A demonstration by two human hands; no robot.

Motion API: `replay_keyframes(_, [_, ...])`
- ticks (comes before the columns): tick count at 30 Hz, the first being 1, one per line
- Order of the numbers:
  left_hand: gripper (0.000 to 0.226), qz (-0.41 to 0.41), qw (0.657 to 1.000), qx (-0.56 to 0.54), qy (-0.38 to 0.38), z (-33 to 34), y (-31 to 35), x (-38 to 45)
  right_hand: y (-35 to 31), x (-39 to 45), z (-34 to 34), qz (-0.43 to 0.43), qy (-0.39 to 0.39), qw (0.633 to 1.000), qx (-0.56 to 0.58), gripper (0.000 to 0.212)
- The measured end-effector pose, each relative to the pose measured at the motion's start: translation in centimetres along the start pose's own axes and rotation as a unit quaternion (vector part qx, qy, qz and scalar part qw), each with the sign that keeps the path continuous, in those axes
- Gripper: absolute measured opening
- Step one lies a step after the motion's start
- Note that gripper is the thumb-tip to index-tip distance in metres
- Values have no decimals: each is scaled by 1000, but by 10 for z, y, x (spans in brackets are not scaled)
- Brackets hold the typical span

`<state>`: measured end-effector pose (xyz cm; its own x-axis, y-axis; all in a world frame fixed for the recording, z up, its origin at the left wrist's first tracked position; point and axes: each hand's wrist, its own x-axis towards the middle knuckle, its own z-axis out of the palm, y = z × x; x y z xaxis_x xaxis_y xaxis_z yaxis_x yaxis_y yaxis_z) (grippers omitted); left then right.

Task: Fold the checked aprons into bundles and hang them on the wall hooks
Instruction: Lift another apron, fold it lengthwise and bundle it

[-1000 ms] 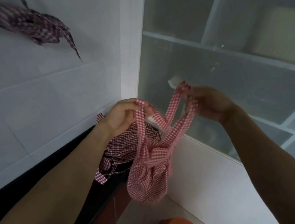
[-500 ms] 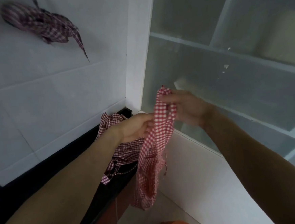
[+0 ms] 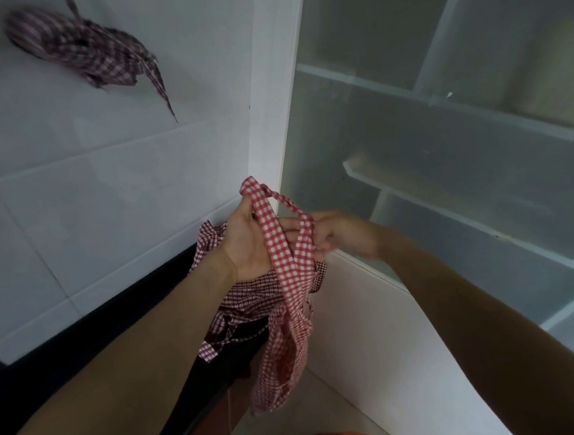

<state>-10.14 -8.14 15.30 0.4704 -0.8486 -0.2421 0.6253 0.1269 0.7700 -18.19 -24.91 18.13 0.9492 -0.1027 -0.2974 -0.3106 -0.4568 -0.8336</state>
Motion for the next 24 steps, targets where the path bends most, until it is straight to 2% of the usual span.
replay_keyframes(2, [105, 5, 999, 32, 23, 0, 9, -3, 14, 1, 0, 7, -32, 999, 7, 35])
replay_keyframes(5, [98, 23, 996, 64, 50, -7, 17, -2, 23, 1, -6, -37, 50, 993, -100, 28])
replay_keyframes(7, [90, 57, 997, -1, 58, -17, 21, 0, 29, 0, -18, -55, 105, 983, -142, 28])
replay_keyframes(8, [84, 65, 996, -44, 53, -24, 23, -1, 31, 1, -25, -55, 142, 982, -112, 26])
replay_keyframes(10, [74, 52, 996, -63, 30, -39, 29, -9, 34, 1, -41, -35, 230, 972, 40, 16])
replay_keyframes(13, [55, 34, 997, 46, 44, -61, 36, -16, 34, -1, -69, -24, 322, 920, 220, 8])
replay_keyframes(14, [51, 39, 996, 55, 63, -65, 40, -17, 34, -3, -77, -28, 322, 915, 243, 10])
replay_keyframes(16, [49, 66, 991, 3, 118, -69, 50, -18, 32, -11, -89, -38, 280, 916, 286, 7])
replay_keyframes(18, [51, 96, 987, -20, 129, -70, 60, -20, 27, -19, -95, -50, 222, 920, 320, 29])
replay_keyframes(19, [50, 105, 987, 16, 118, -69, 64, -23, 25, -21, -96, -61, 200, 924, 321, 38])
replay_keyframes(20, [44, 112, 984, 91, 104, -66, 68, -24, 21, -23, -96, -82, 189, 926, 316, 34])
replay_keyframes(22, [27, 124, 958, 242, 95, -56, 71, -25, 14, -20, -91, -138, 170, 923, 317, 14])
replay_keyframes(24, [27, 129, 946, 280, 98, -40, 74, -23, 8, -15, -83, -153, 154, 923, 318, 17])
